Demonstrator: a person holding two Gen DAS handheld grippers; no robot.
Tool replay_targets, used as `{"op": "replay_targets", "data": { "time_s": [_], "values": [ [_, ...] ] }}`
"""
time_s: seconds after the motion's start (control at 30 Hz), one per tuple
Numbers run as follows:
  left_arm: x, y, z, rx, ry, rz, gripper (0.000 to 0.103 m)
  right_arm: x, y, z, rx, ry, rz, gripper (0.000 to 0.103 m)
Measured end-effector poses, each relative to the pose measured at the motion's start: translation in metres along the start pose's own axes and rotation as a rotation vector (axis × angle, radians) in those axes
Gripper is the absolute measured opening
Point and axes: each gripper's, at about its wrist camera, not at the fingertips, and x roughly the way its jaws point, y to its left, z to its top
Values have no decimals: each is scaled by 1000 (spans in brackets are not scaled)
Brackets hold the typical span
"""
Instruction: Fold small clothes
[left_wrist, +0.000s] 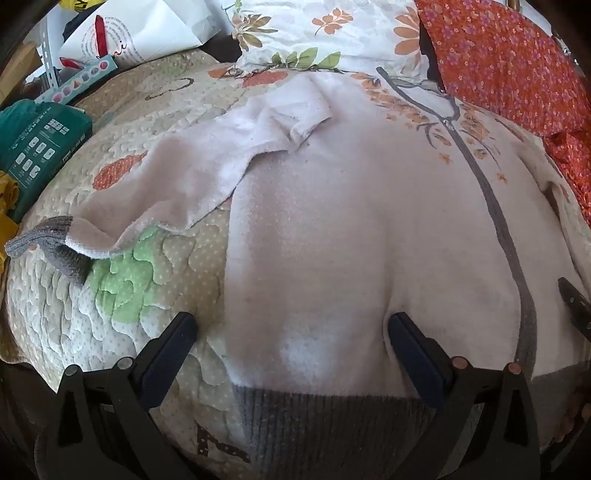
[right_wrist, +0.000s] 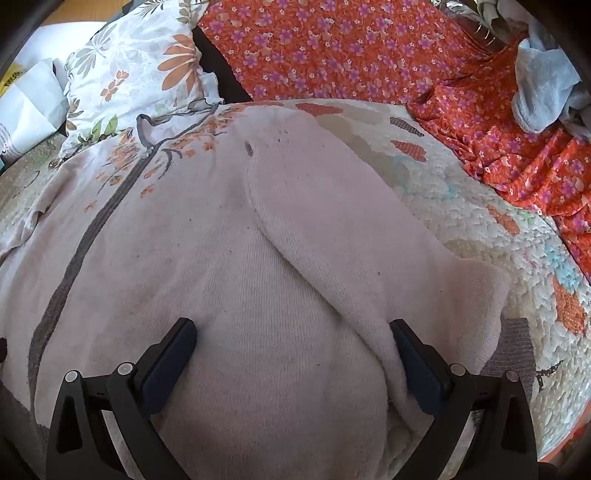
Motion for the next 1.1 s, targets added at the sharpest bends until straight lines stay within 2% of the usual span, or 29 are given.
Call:
{"op": "replay_targets", "data": {
  "time_s": [0.27,1.1],
  "values": [
    [2,5,-4,11,-31,4,103,0,0,0,1,2,1,103],
    [0,3,-3,5,-21,4,103,-1,0,-2,-1,-2,-1,103]
  ]
}}
